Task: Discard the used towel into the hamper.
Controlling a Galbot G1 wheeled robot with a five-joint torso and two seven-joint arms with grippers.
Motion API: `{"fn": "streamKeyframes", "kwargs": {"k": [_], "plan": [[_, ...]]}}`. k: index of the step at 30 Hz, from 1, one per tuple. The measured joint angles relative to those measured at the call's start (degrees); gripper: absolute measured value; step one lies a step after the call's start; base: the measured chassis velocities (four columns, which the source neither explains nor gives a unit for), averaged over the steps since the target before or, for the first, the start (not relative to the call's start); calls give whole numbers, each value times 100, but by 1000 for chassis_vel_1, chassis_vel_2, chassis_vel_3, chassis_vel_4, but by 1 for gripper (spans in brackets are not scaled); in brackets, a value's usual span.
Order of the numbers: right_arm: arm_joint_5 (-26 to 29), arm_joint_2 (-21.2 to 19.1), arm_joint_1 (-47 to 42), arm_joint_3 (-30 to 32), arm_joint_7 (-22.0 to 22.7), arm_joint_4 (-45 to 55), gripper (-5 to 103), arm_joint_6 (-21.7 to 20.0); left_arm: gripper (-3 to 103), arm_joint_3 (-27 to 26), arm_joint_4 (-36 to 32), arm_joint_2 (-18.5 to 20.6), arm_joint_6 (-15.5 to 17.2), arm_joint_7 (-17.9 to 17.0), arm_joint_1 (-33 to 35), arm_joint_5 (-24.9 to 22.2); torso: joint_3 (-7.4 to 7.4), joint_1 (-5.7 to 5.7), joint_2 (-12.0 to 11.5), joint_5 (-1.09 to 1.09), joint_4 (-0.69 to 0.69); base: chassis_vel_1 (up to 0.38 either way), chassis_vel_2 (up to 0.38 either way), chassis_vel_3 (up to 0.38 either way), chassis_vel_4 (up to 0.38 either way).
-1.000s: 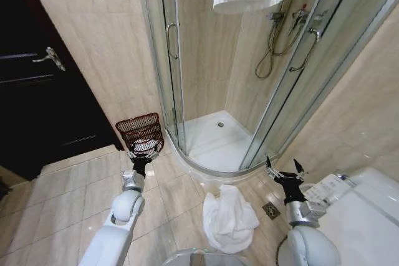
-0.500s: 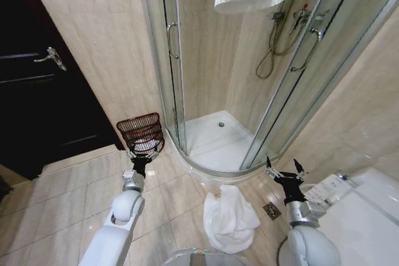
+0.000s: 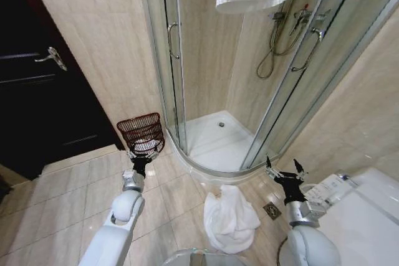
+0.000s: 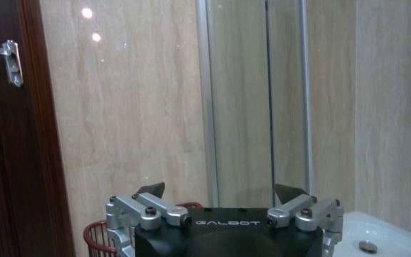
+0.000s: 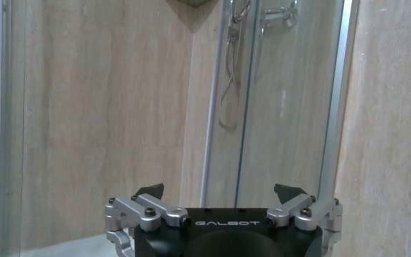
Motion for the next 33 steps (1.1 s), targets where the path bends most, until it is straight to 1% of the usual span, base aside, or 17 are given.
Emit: {"fn": "streamKeyframes", "kwargs": {"k": [8, 16, 20, 22, 24, 27, 33], "plan": [[0, 0, 0, 0, 0, 0, 100, 0, 100, 0, 0, 0, 0, 0, 0, 0, 0, 0, 0, 0, 0, 11, 10, -11, -24], [0, 0, 0, 0, 0, 0, 100, 0, 100, 0, 0, 0, 0, 0, 0, 0, -1, 0, 1, 0, 1, 72, 69, -84, -47], [0, 0, -2, 0, 0, 0, 100, 0, 100, 0, 0, 1, 0, 0, 0, 0, -1, -1, 1, -1, -3, 29, 46, -62, -4], [0, 0, 0, 0, 0, 0, 100, 0, 100, 0, 0, 0, 0, 0, 0, 0, -1, -1, 1, 0, 1, 0, 0, 0, 0], [0, 0, 1, 0, 0, 0, 100, 0, 100, 0, 0, 0, 0, 0, 0, 0, -1, 0, 1, 1, 2, 0, 0, 0, 0], [0, 0, 0, 1, 0, 0, 100, 0, 100, 1, 0, 0, 0, 0, 0, 0, 0, 0, 1, 0, -1, 0, 0, 0, 0], [0, 0, 0, 1, 0, 0, 100, 0, 100, 1, 0, 0, 0, 0, 0, 0, 0, 0, 1, 0, 0, 0, 0, 0, 0]]}}
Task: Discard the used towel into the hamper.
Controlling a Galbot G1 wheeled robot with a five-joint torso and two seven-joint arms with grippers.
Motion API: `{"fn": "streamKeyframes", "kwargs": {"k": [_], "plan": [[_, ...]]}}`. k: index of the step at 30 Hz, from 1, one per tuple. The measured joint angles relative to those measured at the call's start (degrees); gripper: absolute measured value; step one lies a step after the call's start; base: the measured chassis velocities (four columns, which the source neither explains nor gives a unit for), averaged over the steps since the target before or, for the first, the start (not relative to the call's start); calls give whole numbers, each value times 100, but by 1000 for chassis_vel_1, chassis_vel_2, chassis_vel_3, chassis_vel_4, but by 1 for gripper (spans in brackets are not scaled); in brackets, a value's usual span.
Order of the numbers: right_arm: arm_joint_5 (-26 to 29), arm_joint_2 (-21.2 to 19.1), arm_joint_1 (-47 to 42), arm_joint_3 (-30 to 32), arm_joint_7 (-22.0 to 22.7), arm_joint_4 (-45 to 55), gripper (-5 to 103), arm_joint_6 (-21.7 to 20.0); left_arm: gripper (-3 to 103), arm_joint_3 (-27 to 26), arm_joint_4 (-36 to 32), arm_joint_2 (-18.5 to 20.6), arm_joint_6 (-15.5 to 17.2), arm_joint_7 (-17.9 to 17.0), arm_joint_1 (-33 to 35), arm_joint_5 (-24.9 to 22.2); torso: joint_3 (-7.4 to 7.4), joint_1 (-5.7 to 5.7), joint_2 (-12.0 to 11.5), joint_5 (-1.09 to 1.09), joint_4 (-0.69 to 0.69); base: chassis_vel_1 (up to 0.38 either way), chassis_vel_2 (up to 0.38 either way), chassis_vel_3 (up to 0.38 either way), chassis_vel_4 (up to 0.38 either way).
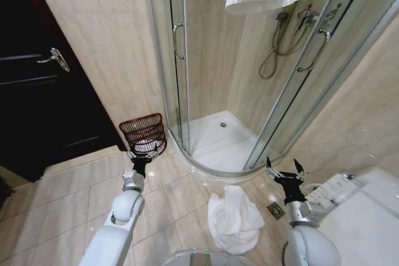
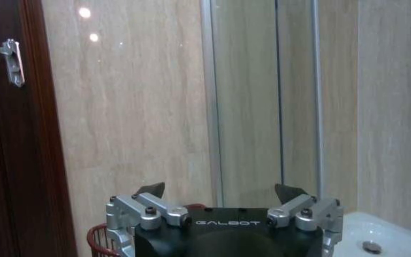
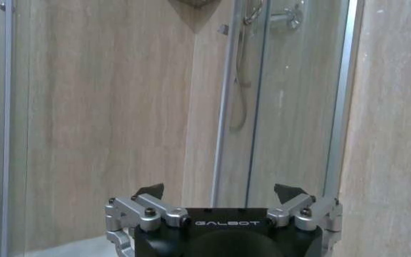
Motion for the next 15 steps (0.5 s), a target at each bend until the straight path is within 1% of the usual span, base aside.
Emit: {"fn": "streamKeyframes", "kwargs": {"k": [3, 9, 15], "plan": [[0, 0, 0, 0, 0, 0, 100, 0, 100, 0, 0, 0, 0, 0, 0, 0, 0, 0, 0, 0, 0, 21, 5, -9, -22], [0, 0, 0, 0, 0, 0, 100, 0, 100, 0, 0, 0, 0, 0, 0, 0, 0, 0, 0, 1, 2, 81, 68, -47, -72], [0, 0, 0, 0, 0, 0, 100, 0, 100, -1, 0, 0, 0, 0, 0, 0, 0, -1, 0, 0, 1, 94, 91, -115, -61]]}}
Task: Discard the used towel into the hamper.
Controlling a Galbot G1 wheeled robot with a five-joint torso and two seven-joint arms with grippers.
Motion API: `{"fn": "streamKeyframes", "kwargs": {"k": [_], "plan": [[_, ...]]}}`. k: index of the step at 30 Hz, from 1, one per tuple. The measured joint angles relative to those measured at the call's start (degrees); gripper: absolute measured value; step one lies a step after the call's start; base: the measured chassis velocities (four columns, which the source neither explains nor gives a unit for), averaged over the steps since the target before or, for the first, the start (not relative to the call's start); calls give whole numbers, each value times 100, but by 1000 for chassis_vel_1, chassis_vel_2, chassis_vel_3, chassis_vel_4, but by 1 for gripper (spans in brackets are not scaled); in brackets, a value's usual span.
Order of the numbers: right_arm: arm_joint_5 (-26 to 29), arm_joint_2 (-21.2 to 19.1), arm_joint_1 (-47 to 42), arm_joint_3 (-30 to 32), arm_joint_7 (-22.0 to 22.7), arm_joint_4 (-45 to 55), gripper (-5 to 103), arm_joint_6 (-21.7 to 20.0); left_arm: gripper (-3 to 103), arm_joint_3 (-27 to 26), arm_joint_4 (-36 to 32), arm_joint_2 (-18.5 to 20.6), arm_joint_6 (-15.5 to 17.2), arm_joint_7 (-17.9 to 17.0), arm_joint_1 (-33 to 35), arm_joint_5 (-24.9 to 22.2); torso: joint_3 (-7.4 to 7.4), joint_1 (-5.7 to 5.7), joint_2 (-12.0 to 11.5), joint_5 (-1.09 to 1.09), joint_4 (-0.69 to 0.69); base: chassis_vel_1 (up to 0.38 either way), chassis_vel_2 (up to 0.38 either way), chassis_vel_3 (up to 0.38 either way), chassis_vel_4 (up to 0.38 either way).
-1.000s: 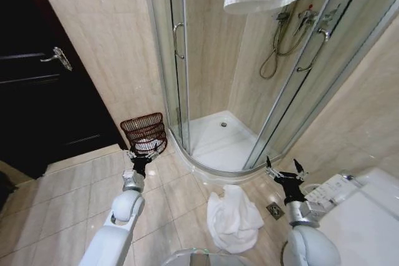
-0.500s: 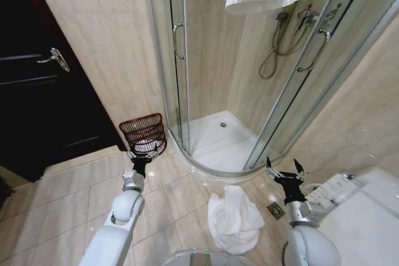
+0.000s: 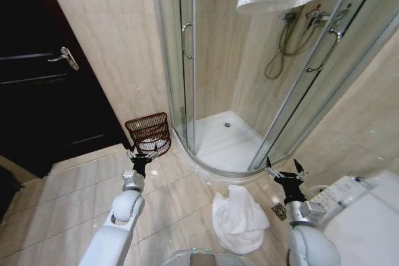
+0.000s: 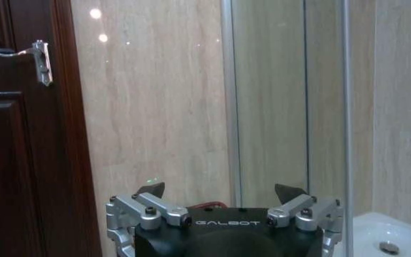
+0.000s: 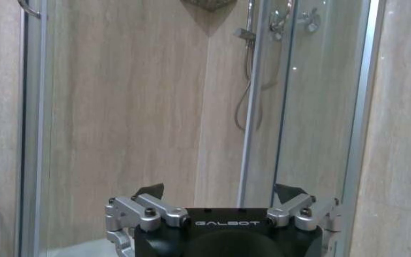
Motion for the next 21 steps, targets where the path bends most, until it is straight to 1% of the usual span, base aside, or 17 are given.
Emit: {"fn": "streamKeyframes", "kwargs": {"k": [2, 6, 21], "plan": [[0, 0, -1, 0, 0, 0, 100, 0, 100, 0, 0, 1, 0, 0, 0, 0, 0, 0, 0, -1, -2, 42, 74, -83, -41], [0, 0, 0, 0, 0, 0, 100, 0, 100, 0, 0, 0, 0, 0, 0, 0, 0, 0, -1, 0, 0, 8, 14, -21, -9], [0, 0, 0, 0, 0, 0, 100, 0, 100, 0, 0, 0, 0, 0, 0, 0, 0, 1, -1, 1, -1, 2, 2, -2, -5]]}}
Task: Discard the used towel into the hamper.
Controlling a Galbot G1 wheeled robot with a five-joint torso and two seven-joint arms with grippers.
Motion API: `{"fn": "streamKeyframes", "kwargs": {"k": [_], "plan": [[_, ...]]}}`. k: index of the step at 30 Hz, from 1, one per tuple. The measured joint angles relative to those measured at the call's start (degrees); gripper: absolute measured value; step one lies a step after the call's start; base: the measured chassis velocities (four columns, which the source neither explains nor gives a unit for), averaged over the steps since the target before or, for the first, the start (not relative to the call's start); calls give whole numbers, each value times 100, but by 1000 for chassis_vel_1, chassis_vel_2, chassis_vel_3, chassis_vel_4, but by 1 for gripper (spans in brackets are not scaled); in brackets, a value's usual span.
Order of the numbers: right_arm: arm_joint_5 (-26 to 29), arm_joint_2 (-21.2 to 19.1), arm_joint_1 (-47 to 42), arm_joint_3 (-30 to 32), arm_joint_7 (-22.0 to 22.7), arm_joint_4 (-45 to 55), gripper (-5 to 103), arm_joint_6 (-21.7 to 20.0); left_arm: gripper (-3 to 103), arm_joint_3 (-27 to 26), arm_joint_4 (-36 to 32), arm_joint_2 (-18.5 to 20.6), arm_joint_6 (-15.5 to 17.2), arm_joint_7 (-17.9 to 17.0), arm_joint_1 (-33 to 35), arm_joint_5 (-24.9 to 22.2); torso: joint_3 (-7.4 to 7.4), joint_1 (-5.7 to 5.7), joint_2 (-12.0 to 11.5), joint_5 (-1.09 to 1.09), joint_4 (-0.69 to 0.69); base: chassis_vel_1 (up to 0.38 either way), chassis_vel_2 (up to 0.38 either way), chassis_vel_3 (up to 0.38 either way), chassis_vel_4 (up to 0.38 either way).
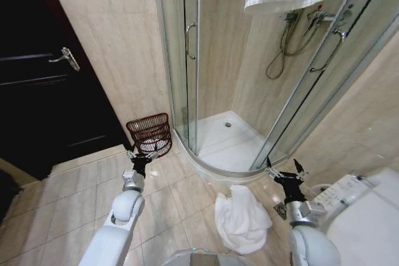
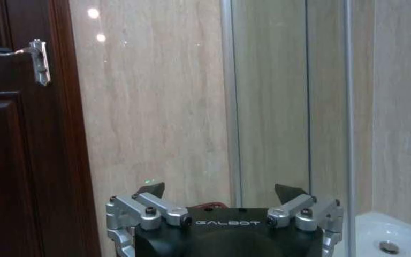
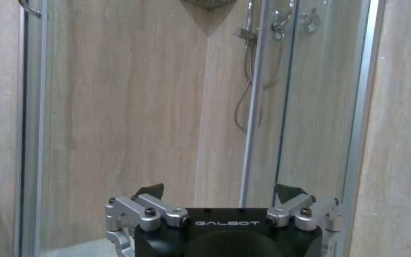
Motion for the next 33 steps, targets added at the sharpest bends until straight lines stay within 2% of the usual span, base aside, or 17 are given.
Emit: {"fn": "streamKeyframes", "kwargs": {"k": [12, 33], "plan": [[0, 0, -1, -1, 0, 0, 100, 0, 100, -1, 0, 1, 0, 0, 0, 0, 0, -1, 0, -2, 0, 81, 73, -83, -68], [0, 0, 0, 0, 0, 0, 100, 0, 100, 0, 0, 0, 0, 0, 0, 0, 0, 0, 0, 0, 1, -11, -3, 1, 1]]}}
